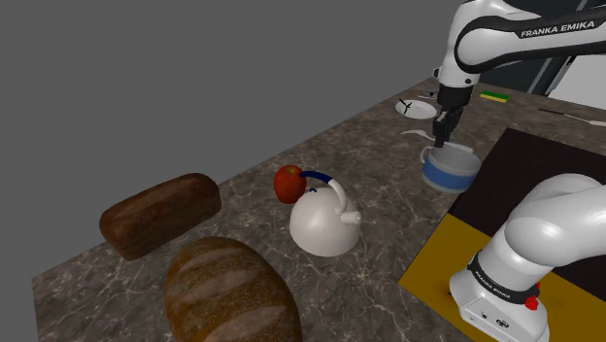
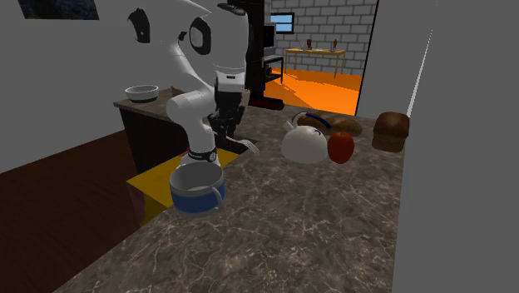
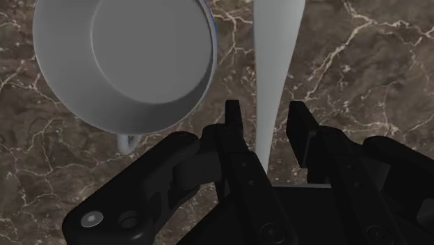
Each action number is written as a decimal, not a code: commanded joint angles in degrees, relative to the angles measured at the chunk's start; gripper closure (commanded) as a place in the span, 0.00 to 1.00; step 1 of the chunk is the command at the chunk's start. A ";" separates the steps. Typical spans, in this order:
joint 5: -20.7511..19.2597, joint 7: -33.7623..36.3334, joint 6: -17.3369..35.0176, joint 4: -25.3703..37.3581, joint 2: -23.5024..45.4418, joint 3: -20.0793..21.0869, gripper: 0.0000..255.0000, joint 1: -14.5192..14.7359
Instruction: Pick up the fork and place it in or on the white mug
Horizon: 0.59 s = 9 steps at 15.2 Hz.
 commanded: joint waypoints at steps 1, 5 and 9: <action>-2.07 -3.02 0.71 0.53 0.84 -2.71 1.00 -1.40; -5.70 -8.66 1.86 1.83 2.33 -7.84 1.00 -3.90; -7.98 -12.51 3.71 2.69 4.24 -11.65 1.00 -5.32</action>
